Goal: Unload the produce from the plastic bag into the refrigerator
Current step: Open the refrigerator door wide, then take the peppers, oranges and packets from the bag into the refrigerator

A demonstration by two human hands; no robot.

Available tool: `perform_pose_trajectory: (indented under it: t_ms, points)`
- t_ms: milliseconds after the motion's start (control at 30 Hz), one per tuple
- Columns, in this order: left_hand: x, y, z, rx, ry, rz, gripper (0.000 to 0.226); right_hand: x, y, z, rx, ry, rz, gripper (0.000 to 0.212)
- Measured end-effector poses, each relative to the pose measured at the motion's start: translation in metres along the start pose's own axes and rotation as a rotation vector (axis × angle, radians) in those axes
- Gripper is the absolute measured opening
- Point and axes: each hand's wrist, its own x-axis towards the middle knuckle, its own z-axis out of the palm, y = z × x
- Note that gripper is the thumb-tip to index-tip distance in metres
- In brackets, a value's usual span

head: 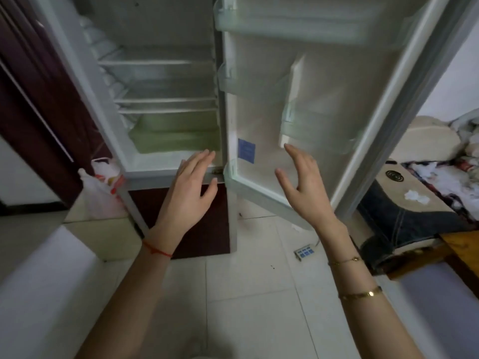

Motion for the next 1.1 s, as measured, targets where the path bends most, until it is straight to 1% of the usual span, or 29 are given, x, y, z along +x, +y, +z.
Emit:
perform_pose_trajectory:
  t_ms: [233,367,567,700,833,1100]
  points:
    - [-0.056,-0.076,-0.057,0.123,0.065,-0.185,0.051,0.002,-0.061,0.084,0.081,-0.180,-0.085,0.054]
    - [-0.089,-0.121,-0.094,0.101,0.066,-0.295,0.053,0.004,-0.103,0.136,0.142,-0.242,-0.112,0.053]
    - [-0.130,-0.193,-0.149,0.165,0.106,-0.451,0.050,0.010,-0.163,0.218,0.196,-0.317,-0.120,0.052]
    - [-0.140,-0.236,-0.179,0.181,0.134,-0.481,0.049,0.016,-0.200,0.272,0.226,-0.383,-0.124,0.052]
    - [-0.144,-0.273,-0.198,0.191,0.146,-0.492,0.048,0.025,-0.228,0.310,0.253,-0.431,-0.131,0.051]
    - [-0.130,-0.349,-0.214,0.156,0.134,-0.651,0.048,0.067,-0.260,0.381,0.276,-0.533,-0.138,0.051]
